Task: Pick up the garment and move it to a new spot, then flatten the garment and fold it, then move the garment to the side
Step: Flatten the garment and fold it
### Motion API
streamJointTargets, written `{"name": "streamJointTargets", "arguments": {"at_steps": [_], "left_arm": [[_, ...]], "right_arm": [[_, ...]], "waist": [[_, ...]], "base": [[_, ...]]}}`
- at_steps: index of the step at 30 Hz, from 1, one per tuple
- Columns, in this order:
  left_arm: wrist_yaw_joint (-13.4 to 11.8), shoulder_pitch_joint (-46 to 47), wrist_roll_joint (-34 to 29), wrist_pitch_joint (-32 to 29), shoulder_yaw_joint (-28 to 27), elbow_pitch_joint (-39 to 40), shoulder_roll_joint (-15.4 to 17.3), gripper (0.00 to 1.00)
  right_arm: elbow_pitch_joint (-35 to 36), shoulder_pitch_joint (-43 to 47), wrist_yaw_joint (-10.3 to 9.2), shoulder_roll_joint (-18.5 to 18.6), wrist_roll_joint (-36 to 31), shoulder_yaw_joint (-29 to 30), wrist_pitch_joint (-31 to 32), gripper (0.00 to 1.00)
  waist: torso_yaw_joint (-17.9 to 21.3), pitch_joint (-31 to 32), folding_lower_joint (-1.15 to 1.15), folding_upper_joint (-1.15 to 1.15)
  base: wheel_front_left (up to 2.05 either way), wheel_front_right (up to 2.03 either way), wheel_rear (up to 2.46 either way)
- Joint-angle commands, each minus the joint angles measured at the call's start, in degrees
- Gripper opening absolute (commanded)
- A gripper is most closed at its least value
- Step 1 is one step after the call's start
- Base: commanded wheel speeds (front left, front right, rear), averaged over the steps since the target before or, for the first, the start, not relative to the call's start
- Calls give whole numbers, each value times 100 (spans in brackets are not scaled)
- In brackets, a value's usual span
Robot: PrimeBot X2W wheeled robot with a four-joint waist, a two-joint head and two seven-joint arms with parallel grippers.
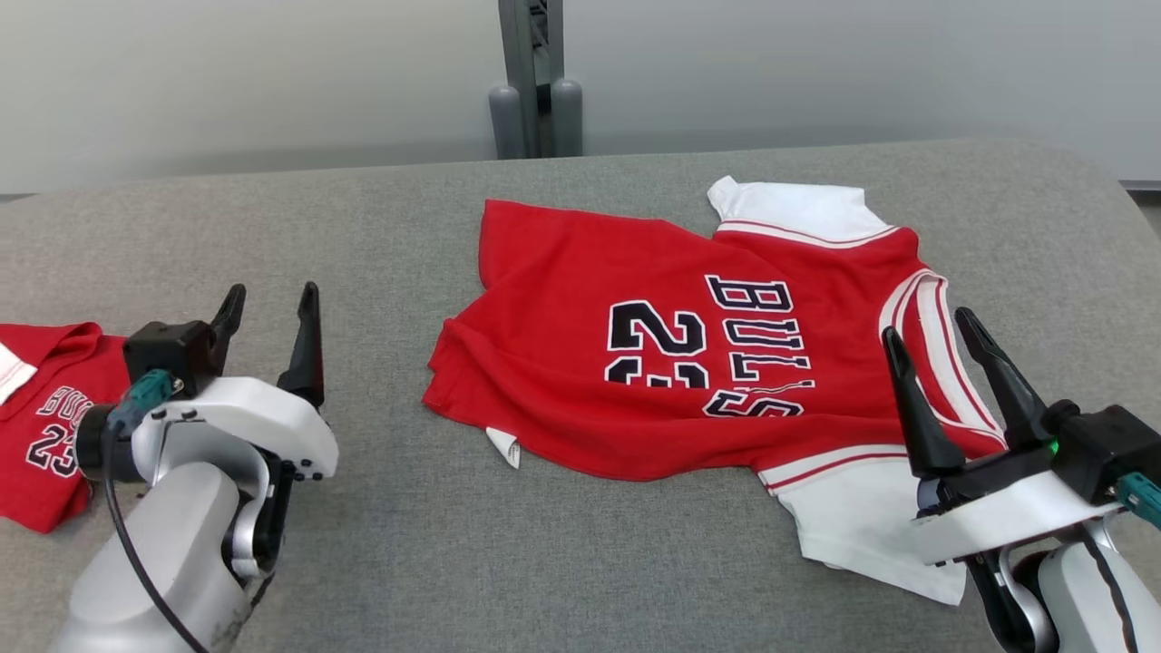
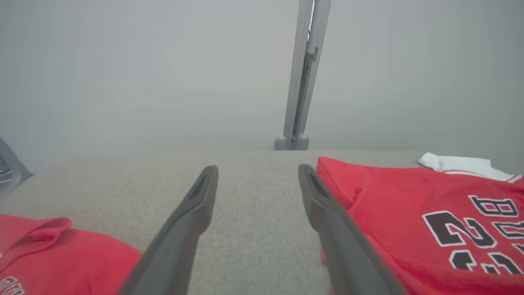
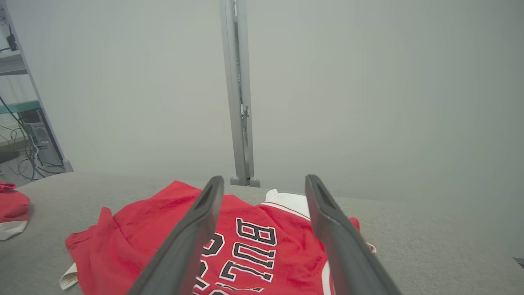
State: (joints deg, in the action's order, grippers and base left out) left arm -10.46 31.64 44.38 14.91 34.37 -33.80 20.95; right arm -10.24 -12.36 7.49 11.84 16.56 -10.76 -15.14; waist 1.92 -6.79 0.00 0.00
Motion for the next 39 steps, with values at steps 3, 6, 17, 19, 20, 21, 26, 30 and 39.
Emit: {"name": "streamJointTargets", "arguments": {"at_steps": [3, 6, 17, 19, 20, 21, 26, 30, 39], "left_arm": [[-42, -870, -553, 23, -742, 857, -209, 100], [81, -1612, -1038, 24, -1488, 1482, -537, 100], [968, -2375, -2311, 26, -2652, 1362, -1534, 100], [1104, -2294, -2181, 25, -2691, 889, -1621, 100], [1167, -2176, -2142, 26, -2705, 672, -1651, 100], [1184, -2033, -2095, 26, -2746, 436, -1667, 100], [1302, -1362, -2085, -24, -2573, -594, -1710, 100], [1298, -974, -2069, -194, -2475, -1153, -1724, 100], [1398, -309, -1779, -192, -2510, -2169, -1767, 100]], "right_arm": [[74, 185, 1, -47, -93, 93, -8, 100], [56, 291, 1, -84, -135, 107, -8, 100], [-99, 377, 1, -107, -122, 142, -8, 100], [-113, 322, 1, -116, -105, 99, -8, 100], [-127, 305, 1, -128, -100, 65, -8, 100], [-138, 279, 1, -139, -102, 40, -9, 100], [-182, 203, 1, -145, -59, -26, -8, 100], [-201, 157, 1, -169, -60, -42, -8, 100], [-211, 57, 1, -232, -84, -101, -8, 100]], "waist": [[-15, 146, 0, 0], [35, 201, 0, 0], [160, 181, 0, 0], [224, 143, 0, 0], [265, 118, 0, 0], [309, 81, 0, 0], [460, -175, 0, 0], [536, -284, 0, 0], [662, -474, 0, 0]], "base": [[0, 0, 0], [0, 0, 0], [0, 0, 0], [0, 0, 0], [0, 0, 0], [0, 0, 0], [0, 0, 0], [0, 0, 0], [0, 0, 0]]}}
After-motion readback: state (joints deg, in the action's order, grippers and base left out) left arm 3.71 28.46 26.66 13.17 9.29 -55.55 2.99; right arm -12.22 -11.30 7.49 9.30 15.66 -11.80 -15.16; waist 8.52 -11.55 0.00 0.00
